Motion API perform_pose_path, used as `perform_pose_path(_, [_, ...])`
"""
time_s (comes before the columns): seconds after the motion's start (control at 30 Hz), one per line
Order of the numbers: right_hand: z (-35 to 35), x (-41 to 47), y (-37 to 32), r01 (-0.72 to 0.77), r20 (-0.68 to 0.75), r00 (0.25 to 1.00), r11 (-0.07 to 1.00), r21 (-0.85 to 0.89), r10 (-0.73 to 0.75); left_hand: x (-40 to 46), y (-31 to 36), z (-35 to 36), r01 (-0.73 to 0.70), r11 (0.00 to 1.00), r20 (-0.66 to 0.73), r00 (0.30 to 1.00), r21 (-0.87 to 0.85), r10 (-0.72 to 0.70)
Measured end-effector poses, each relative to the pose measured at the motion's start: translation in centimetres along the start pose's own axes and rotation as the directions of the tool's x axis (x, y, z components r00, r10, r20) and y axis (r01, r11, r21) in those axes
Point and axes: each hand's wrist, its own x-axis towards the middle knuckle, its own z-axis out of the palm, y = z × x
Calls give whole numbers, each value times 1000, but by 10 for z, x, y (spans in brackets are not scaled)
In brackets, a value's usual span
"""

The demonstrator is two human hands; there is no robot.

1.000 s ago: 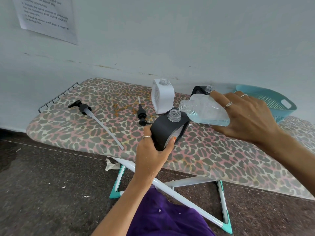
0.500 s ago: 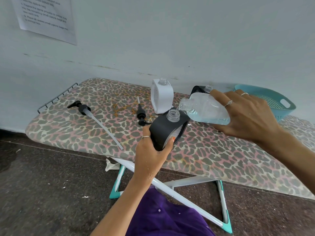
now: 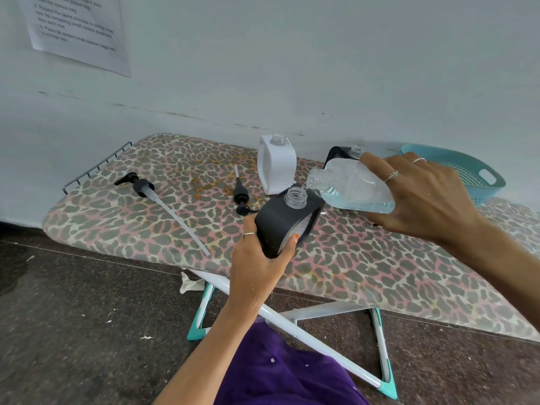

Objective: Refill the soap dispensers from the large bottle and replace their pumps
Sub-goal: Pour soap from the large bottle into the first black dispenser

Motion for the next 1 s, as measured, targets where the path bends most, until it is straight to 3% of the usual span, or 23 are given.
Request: perform_pose_path(1.0, [-4,2,2,7,21,1000,1000,6,-8,0,-1,0,9,1000,0,1000,-13,-9])
